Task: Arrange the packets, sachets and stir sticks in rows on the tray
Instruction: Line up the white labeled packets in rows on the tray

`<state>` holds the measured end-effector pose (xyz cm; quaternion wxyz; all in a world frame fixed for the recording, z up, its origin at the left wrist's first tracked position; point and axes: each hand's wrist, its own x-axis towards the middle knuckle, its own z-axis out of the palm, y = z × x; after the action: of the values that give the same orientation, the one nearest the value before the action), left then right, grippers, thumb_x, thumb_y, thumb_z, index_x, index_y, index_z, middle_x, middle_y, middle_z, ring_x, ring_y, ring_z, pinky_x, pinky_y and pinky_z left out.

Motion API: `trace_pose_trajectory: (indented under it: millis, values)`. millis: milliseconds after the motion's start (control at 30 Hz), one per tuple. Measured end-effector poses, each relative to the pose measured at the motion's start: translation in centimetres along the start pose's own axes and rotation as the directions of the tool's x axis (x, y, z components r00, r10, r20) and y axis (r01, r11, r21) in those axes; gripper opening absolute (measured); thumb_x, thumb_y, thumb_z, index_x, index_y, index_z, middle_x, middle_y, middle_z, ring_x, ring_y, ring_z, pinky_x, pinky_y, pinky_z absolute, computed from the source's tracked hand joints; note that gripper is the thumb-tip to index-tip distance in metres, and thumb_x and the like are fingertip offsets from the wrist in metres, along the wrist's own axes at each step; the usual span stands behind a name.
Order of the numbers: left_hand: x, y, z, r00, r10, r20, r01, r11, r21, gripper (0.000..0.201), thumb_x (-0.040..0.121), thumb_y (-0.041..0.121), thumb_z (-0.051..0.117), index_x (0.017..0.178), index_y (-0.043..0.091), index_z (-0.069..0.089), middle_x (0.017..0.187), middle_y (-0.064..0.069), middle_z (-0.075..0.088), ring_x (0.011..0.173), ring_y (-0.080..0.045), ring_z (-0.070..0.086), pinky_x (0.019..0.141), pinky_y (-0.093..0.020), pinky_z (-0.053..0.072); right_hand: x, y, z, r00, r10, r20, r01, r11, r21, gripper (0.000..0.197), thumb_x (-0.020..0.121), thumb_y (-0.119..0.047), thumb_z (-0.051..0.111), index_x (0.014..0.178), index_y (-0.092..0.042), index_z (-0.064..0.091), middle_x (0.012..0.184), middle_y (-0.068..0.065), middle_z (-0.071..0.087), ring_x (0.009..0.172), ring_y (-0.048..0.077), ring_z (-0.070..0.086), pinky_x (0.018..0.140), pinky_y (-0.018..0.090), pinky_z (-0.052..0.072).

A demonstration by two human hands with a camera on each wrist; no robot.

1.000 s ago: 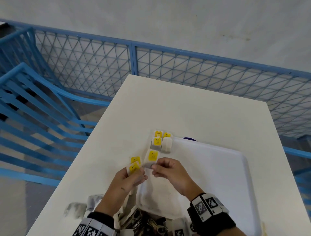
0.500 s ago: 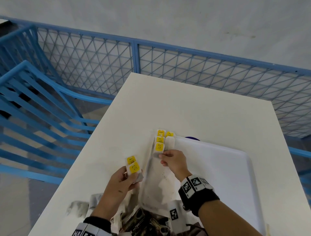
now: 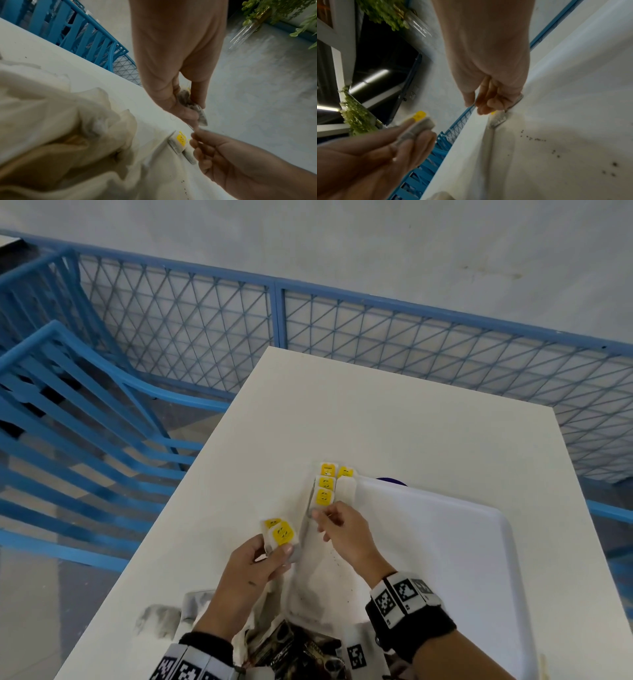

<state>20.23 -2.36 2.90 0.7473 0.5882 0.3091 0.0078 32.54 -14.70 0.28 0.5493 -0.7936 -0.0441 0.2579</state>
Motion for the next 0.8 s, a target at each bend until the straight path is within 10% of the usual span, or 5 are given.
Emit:
trace_pose_trajectory:
  millis: [233,467,600,800]
  values:
    - [0.1,0.4,0.6,0.997,0.079,-0.020,-0.077,0.994,0.072,0.010,0.083,0.014,0.068,0.093,0.013,0.071,0.079,0.003,0.072,0.077,-0.009,0.060,0.071,-0.025,0.045,-4.0,-0.9,-0.7,0.921,-0.007,0.389,-0.125,0.941,0.313,0.009,0.088,-0.010,0.061,0.094,-0.014,0.066,0.081,-0.001,0.067,0.070,0.009,0.062,0.065,0.021,0.051]
    - [0.6,-0.3,1.1,0.999,0.039,-0.009,-0.039,0.998,0.045,0.050,0.076,0.056,0.067,0.097,0.011,0.071,0.087,-0.003,0.074,0.084,-0.014,0.065,0.080,-0.027,0.048,-4.0,0.3,-1.0,0.957,0.036,0.288,-0.150,0.911,0.385,0.012,0.082,0.000,0.065,0.094,-0.001,0.065,0.081,0.007,0.065,0.068,0.010,0.064,0.070,0.018,0.052]
    - [1.1,0.3,1.7,0.999,0.012,0.030,-0.010,0.999,-0.048,0.032,0.093,0.031,0.050,0.101,0.007,0.071,0.101,-0.008,0.074,0.099,-0.017,0.067,0.091,-0.030,0.047,-3.7,0.7,-2.1,0.963,0.041,0.268,-0.144,0.914,0.378,0.011,0.080,0.001,0.067,0.090,-0.004,0.068,0.083,0.008,0.068,0.073,0.013,0.065,0.074,0.019,0.053]
    - [3.2,0.8,1.9,0.996,0.040,-0.075,-0.037,0.998,0.042,0.018,0.093,0.011,0.054,0.085,0.009,0.070,0.079,-0.002,0.075,0.080,-0.012,0.069,0.075,-0.020,0.056,-2.7,1.3,-4.0,0.993,0.090,0.071,-0.111,0.912,0.394,0.008,0.081,0.003,0.065,0.087,-0.002,0.069,0.081,0.013,0.066,0.065,0.012,0.064,0.066,0.019,0.053]
